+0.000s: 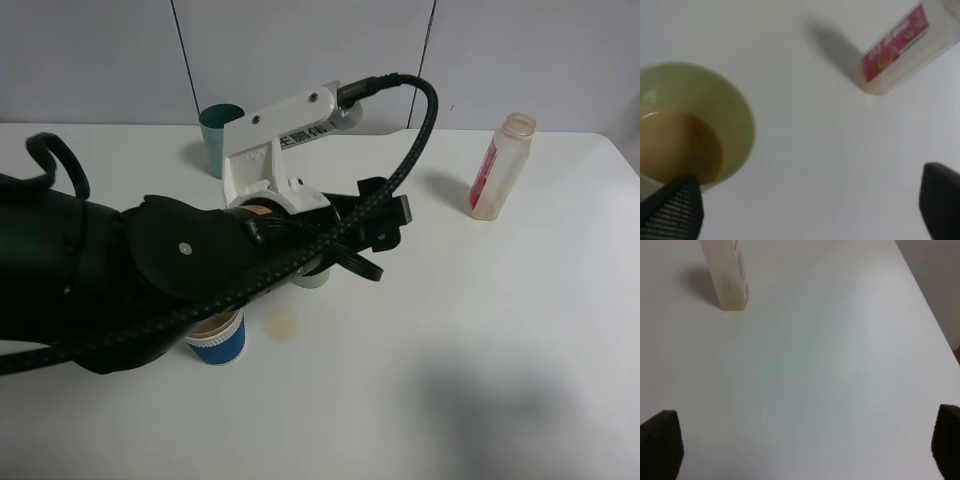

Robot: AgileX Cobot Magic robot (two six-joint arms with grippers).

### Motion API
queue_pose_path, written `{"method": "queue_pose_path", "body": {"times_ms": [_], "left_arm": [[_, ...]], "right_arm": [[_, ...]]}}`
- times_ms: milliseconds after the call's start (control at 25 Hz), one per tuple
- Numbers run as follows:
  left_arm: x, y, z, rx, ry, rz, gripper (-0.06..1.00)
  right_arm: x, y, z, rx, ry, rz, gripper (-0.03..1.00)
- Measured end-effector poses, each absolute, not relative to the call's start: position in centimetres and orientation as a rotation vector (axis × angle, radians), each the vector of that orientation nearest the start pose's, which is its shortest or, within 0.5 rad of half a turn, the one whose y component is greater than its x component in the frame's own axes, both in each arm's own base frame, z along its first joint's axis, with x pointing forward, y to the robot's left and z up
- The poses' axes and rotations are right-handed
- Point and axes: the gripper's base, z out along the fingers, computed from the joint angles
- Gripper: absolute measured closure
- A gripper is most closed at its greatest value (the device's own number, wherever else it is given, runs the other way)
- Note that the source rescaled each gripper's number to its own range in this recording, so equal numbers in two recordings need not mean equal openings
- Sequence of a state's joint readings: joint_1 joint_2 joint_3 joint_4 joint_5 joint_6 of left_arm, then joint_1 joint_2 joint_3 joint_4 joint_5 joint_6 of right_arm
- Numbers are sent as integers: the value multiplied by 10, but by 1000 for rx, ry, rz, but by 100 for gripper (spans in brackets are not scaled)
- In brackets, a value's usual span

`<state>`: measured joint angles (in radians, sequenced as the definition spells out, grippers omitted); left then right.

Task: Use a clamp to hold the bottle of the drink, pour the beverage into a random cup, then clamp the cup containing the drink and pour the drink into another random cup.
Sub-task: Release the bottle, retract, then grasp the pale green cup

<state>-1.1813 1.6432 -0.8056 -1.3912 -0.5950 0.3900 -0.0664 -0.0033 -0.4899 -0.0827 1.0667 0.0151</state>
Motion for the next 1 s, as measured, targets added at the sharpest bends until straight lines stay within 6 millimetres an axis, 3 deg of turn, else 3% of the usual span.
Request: {"method": "queue_pose_path", "body": {"times_ms": [160,240,400,640,1000], "left_arm": [[171,-275,195,-97,2130,-585,22],[173,-277,181,-88,2151,-530,21],[172,-276,179,-108,2161,-526,21],[155,-280,173,-146,2197,-485,21],[159,-280,152,-158,2170,-370,21]], "right_arm": [[-5,-6,274,93,2055,-129,-3],[-5,-7,274,93,2055,-132,-3],[-5,-7,274,94,2054,-135,-3],[-5,-7,274,94,2054,-136,-3],[-5,-7,274,96,2054,-138,-3]]}}
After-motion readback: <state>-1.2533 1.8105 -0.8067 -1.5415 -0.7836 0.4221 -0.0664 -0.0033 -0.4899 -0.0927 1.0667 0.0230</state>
